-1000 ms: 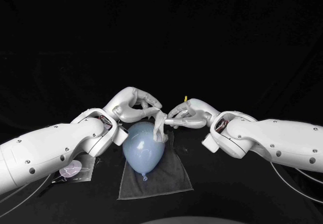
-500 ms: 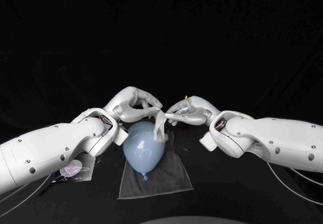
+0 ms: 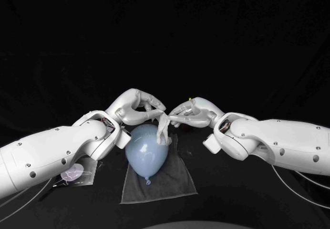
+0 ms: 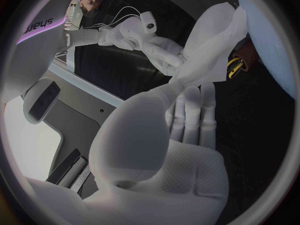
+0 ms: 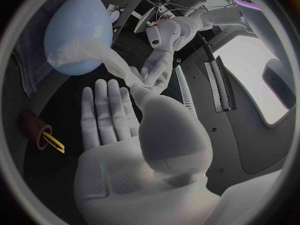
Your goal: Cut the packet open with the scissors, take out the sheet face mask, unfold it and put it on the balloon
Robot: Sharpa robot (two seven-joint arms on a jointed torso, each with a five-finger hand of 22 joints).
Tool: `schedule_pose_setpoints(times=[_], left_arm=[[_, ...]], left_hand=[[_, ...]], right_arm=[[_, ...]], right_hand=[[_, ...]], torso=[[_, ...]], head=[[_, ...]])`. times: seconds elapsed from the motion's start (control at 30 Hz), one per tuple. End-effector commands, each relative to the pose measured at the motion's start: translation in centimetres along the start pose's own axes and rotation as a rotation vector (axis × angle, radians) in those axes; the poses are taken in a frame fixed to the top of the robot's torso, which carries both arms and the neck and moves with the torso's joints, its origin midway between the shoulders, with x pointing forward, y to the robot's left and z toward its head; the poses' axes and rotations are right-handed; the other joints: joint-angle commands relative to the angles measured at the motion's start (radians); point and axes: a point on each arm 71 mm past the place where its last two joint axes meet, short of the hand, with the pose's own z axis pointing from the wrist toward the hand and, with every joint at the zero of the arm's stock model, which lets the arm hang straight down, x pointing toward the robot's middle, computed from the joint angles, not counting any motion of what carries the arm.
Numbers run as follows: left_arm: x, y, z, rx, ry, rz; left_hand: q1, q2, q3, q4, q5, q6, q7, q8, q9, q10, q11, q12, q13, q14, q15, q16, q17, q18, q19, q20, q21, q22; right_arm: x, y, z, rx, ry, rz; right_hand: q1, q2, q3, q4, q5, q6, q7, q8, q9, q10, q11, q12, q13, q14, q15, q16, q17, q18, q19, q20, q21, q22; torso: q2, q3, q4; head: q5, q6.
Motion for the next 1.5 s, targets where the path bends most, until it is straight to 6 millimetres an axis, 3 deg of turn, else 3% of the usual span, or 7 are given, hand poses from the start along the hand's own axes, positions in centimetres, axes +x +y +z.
schedule_pose_setpoints(times=[0.03, 0.6, 0.9, 1.0, 1.5], left_arm=[[0.13, -0.17, 0.08, 0.008, 0.010, -0.008], [0.18, -0.20, 0.09, 0.009, 0.013, -0.010], [0.23, -0.23, 0.09, 0.009, 0.016, -0.012], [0.22, -0.22, 0.07, 0.009, 0.018, -0.013], [-0.01, 0.02, -0.29, 0.002, 0.046, -0.007]], left_hand=[[-0.013, 0.001, 0.005, -0.001, 0.007, 0.000, 0.007, 0.004, 0.001, -0.010, 0.000, -0.004, 0.002, -0.006, 0.001, -0.005, 0.001, 0.011, -0.007, -0.002, 0.005, 0.001], [-0.014, 0.002, 0.006, -0.002, 0.007, -0.001, 0.008, 0.004, 0.002, -0.010, 0.000, -0.004, 0.002, -0.006, 0.001, -0.005, 0.001, 0.011, -0.007, -0.002, 0.006, 0.001], [-0.014, 0.002, 0.006, -0.002, 0.007, -0.001, 0.008, 0.004, 0.002, -0.010, 0.000, -0.004, 0.002, -0.006, 0.001, -0.005, 0.001, 0.011, -0.007, -0.002, 0.006, 0.001], [-0.014, 0.002, 0.006, -0.002, 0.007, -0.001, 0.008, 0.004, 0.002, -0.010, 0.000, -0.004, 0.002, -0.006, 0.001, -0.005, 0.001, 0.011, -0.007, -0.002, 0.006, 0.001], [-0.016, 0.001, 0.010, -0.008, 0.007, -0.002, 0.007, 0.006, 0.004, -0.011, 0.001, -0.003, 0.003, -0.007, 0.002, -0.006, 0.001, 0.011, -0.008, -0.001, 0.007, 0.002]], right_arm=[[0.14, 0.20, 0.07, -0.023, 0.018, 0.007], [0.35, 0.38, 0.14, -0.031, 0.027, 0.013], [0.15, 0.52, 0.16, -0.045, -0.005, 0.015], [0.08, 0.54, 0.15, -0.047, -0.013, 0.019], [-0.54, 0.34, -0.16, -0.024, -0.026, 0.097]], right_hand=[[0.010, 0.002, 0.012, -0.001, -0.003, 0.011, -0.001, -0.003, -0.002, 0.001, -0.007, 0.000, -0.002, -0.004, -0.003, 0.006, -0.002, 0.010, 0.005, -0.003, -0.005, -0.001], [0.011, 0.002, 0.033, 0.001, -0.003, 0.023, -0.006, -0.004, -0.005, 0.014, -0.011, 0.003, -0.002, 0.001, -0.006, 0.013, -0.003, 0.010, 0.011, -0.005, -0.003, 0.001], [0.047, 0.040, 0.152, -0.067, -0.004, 0.072, -0.031, 0.035, 0.021, 0.094, -0.042, 0.037, 0.014, 0.069, -0.035, 0.044, -0.012, 0.009, 0.071, -0.031, 0.031, 0.016], [0.032, 0.038, 0.177, -0.083, -0.003, 0.077, -0.036, 0.045, 0.030, 0.106, -0.046, 0.042, 0.020, 0.081, -0.040, 0.046, -0.018, 0.008, 0.078, -0.036, 0.039, 0.020], [0.011, 0.032, 0.197, -0.096, -0.003, 0.078, -0.038, 0.053, 0.037, 0.110, -0.048, 0.043, 0.024, 0.086, -0.041, 0.045, -0.024, 0.008, 0.079, -0.037, 0.042, 0.023]], torso=[[0.000, -0.0001, 0.0002], [0.000, 0.0003, -0.0001], [0.000, 0.0000, -0.0003], [0.000, -0.0001, 0.0000], [-0.001, 0.0000, 0.0000]], head=[[0.000, 0.000], [-0.001, -0.001], [-0.002, -0.003], [-0.002, -0.002], [-0.002, 0.002]])
